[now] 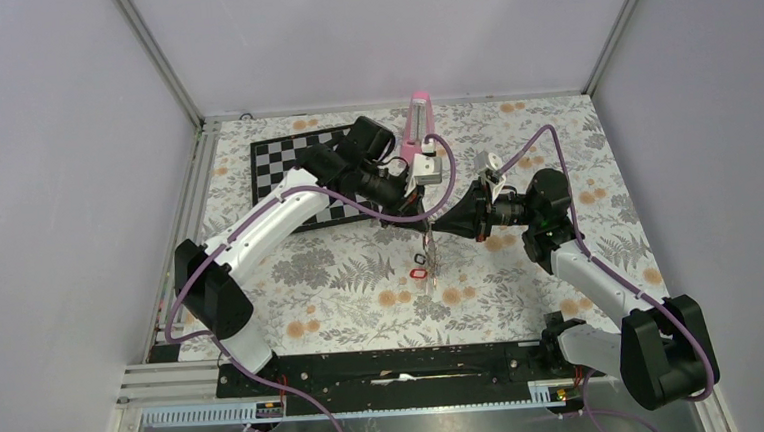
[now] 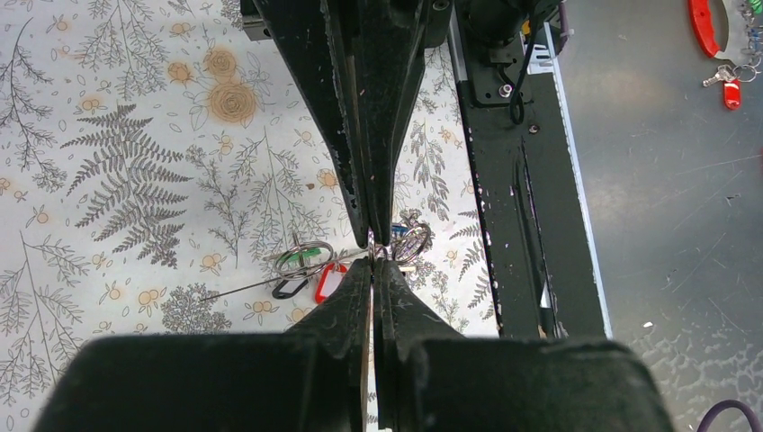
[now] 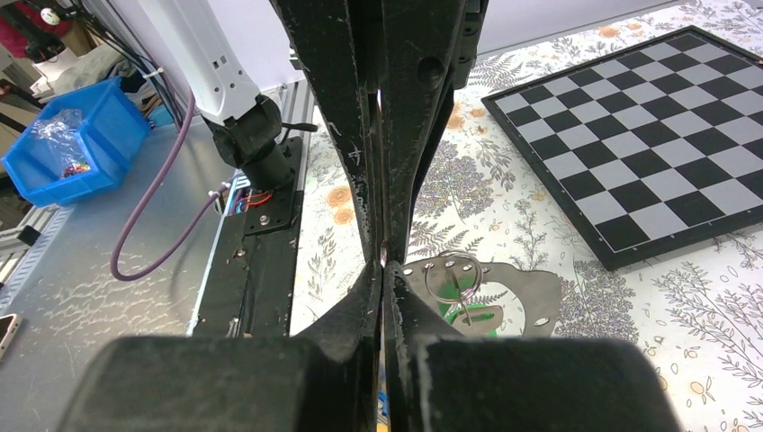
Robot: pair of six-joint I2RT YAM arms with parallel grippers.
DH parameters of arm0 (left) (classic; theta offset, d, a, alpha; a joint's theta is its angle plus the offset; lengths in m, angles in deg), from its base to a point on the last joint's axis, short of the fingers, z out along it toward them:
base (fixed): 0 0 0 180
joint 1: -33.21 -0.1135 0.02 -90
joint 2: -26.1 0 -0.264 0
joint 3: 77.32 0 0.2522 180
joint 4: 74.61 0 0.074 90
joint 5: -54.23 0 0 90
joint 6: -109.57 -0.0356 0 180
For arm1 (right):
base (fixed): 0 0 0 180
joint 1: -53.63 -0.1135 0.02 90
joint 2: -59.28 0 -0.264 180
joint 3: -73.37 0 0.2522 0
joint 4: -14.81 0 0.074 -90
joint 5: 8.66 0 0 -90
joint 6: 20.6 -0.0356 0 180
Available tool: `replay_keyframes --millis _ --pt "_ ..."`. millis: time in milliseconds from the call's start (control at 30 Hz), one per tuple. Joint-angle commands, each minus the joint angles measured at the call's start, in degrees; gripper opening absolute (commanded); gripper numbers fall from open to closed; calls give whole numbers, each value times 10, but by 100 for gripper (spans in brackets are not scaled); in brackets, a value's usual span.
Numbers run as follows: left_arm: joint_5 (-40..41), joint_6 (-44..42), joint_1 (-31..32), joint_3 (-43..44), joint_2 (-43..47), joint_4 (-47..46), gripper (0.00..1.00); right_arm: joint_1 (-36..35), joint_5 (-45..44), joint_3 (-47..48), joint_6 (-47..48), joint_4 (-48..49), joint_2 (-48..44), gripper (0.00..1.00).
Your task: Put the keys on the keyring
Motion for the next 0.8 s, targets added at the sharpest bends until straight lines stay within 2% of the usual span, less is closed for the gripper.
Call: replay_keyframes --millis 0,133,333,500,767 --pt "3 -6 -3 12 11 -17 0 4 -6 21 22 -3 -10 6" --pt "82 -27 4 2 35 -16 0 11 -7 28 37 -27 -14 24" --pt "216 -97 41 38 51 44 0 16 -6 29 41 -32 -14 43" --pt "309 -124 79 118 18 129 0 17 -4 26 44 -31 -12 49" --pt "444 -145 133 251 -61 281 0 16 -3 19 42 -22 -7 51"
